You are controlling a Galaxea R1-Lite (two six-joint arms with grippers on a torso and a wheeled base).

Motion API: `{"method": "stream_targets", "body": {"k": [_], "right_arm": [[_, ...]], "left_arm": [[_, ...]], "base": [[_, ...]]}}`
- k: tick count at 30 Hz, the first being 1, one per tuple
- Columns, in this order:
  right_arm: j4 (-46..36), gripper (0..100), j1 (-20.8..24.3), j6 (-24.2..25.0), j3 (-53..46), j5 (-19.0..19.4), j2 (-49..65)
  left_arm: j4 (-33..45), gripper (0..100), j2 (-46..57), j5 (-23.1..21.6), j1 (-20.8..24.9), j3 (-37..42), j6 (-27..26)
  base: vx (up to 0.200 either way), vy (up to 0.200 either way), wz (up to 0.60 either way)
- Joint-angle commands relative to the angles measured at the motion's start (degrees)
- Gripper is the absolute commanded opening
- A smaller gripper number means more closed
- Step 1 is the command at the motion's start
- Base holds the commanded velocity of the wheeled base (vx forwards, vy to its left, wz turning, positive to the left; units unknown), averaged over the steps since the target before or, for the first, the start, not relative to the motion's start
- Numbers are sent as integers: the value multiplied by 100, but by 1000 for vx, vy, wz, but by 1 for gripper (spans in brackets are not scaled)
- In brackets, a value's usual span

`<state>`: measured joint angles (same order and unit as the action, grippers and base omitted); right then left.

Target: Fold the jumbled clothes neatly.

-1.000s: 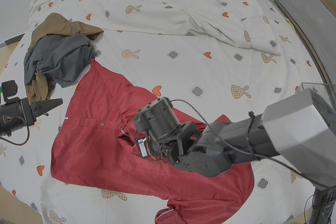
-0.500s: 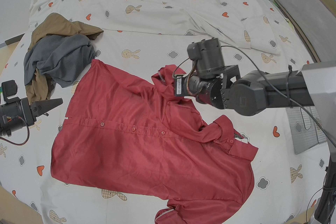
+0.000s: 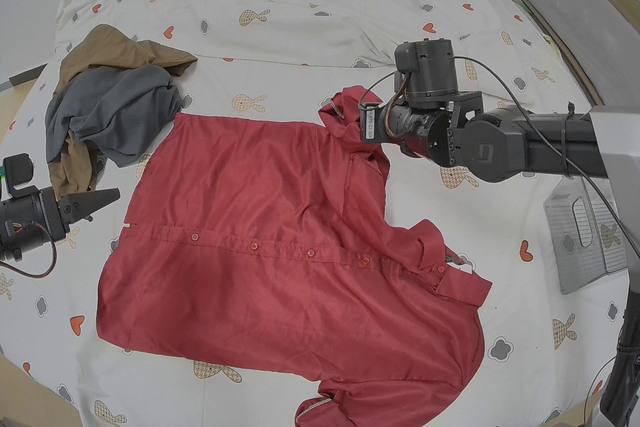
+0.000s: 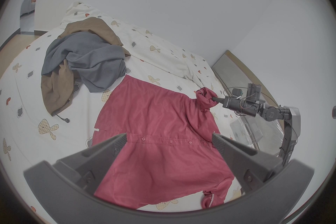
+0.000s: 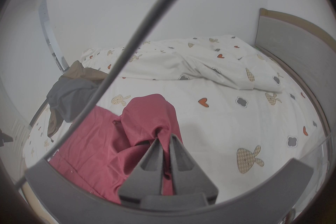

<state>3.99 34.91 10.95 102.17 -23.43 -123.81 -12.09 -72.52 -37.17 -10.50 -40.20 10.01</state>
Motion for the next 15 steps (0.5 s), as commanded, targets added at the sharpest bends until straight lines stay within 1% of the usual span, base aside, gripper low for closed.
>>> {"method": "stream_targets", "body": {"k": [1, 6, 7, 12, 15], "right_arm": [[6, 0, -178, -75, 312, -4, -214], [6, 0, -319, -119, 488, -4, -337], [6, 100, -354, -189, 585, -4, -399], [14, 100, -406, -128, 1015, 14, -680], [6, 100, -494, 65, 1182, 58, -662]], "left_arm": [[-4, 100, -8, -1, 4, 21, 1], [-4, 100, -16, -1, 4, 48, -8], [-30, 100, -16, -1, 4, 48, -8], [-179, 100, -34, -1, 30, 127, -8], [-197, 100, -34, -1, 39, 144, -8]], "base": [[0, 0, 0], [0, 0, 0], [0, 0, 0], [0, 0, 0], [0, 0, 0]]}}
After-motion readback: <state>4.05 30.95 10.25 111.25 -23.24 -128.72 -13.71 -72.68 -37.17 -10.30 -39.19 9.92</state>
